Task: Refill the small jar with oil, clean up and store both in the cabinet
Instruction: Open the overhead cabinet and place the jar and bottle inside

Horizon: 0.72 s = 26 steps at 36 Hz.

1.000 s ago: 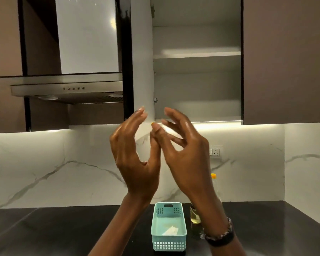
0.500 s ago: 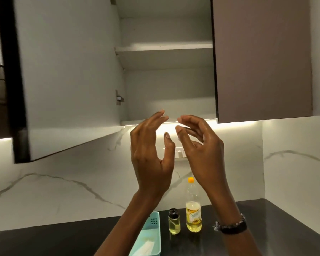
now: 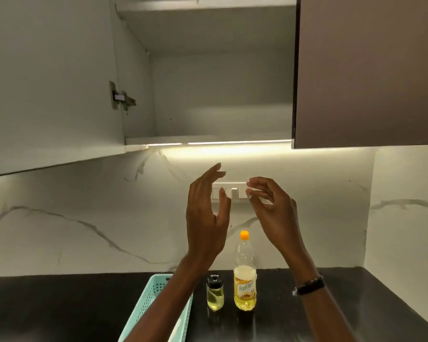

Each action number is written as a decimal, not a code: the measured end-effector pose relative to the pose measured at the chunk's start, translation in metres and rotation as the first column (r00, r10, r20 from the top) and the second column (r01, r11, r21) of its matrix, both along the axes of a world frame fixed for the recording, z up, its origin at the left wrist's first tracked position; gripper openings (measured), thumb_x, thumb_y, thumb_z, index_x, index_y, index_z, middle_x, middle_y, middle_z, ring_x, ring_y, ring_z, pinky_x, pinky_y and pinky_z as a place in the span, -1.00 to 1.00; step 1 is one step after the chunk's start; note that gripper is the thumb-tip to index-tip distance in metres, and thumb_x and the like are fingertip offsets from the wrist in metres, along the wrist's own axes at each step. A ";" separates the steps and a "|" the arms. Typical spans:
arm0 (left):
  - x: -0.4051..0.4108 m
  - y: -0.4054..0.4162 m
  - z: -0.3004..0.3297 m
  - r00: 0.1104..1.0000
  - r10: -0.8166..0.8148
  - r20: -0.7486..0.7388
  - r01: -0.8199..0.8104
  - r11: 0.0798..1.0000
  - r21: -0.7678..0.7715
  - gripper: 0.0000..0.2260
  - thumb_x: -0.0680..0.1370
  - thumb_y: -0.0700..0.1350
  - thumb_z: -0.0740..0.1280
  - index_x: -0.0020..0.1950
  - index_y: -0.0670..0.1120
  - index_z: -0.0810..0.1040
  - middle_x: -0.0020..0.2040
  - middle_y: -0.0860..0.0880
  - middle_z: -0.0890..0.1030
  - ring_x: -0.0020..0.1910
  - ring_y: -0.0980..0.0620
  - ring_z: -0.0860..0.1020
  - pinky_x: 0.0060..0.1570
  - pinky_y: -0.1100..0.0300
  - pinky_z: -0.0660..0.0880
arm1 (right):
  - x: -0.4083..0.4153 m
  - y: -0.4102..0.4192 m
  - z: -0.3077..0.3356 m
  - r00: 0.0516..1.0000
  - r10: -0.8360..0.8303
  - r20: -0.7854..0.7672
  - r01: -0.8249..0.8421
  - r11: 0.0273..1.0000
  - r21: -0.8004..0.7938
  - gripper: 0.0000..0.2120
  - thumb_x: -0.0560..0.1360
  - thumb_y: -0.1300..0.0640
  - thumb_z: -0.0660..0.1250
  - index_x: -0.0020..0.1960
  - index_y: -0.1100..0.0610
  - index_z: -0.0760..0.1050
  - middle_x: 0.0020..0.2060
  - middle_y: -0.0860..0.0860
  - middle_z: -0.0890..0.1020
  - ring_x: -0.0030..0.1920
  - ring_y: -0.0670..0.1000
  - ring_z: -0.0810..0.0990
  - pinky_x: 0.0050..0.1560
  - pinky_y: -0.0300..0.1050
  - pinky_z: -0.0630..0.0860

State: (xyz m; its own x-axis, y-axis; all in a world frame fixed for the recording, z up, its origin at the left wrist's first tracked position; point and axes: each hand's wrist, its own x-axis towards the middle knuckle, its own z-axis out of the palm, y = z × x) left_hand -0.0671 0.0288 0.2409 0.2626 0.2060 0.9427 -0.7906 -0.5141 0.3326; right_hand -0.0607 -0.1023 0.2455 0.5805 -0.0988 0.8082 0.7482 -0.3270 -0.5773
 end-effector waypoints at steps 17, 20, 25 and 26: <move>0.096 0.027 -0.165 0.830 -0.088 -0.550 0.052 0.995 -0.080 -0.69 0.56 -0.28 0.26 0.29 -0.12 0.45 0.22 0.00 0.54 0.20 0.08 0.53 0.20 0.24 0.48 | 0.123 -0.032 -0.157 0.892 -0.013 -0.453 -0.014 0.998 -0.057 -0.76 0.52 0.21 0.36 0.18 0.15 0.50 0.03 0.02 0.63 -0.04 -0.15 0.59 0.05 -0.23 0.56; 0.109 0.036 -0.197 0.783 -0.092 -0.615 0.028 0.993 -0.113 -0.67 0.55 -0.33 0.27 0.29 -0.11 0.45 0.21 0.00 0.53 0.21 0.07 0.52 0.23 0.09 0.49 | 0.133 -0.034 -0.184 0.855 -0.013 -0.518 -0.031 0.997 -0.077 -0.74 0.51 0.20 0.37 0.20 0.16 0.49 0.04 0.03 0.63 0.02 -0.08 0.61 0.09 -0.12 0.58; 0.126 0.043 -0.247 0.685 -0.140 -0.714 0.038 0.987 -0.157 -0.64 0.55 -0.34 0.27 0.33 -0.12 0.43 0.26 -0.05 0.52 0.27 0.02 0.49 0.25 0.14 0.46 | 0.152 -0.037 -0.229 0.803 -0.035 -0.595 -0.023 0.996 -0.090 -0.67 0.50 0.19 0.38 0.25 0.18 0.47 0.11 0.04 0.60 0.08 -0.05 0.59 0.01 -0.32 0.53; 0.131 0.043 -0.262 0.659 -0.144 -0.738 0.036 0.987 -0.160 -0.63 0.55 -0.33 0.27 0.34 -0.12 0.42 0.26 -0.02 0.51 0.28 0.03 0.48 0.24 0.18 0.45 | 0.158 -0.036 -0.242 0.781 -0.043 -0.623 -0.027 0.994 -0.103 -0.65 0.50 0.19 0.38 0.27 0.18 0.46 0.12 0.03 0.59 0.08 -0.05 0.58 -0.05 -0.39 0.51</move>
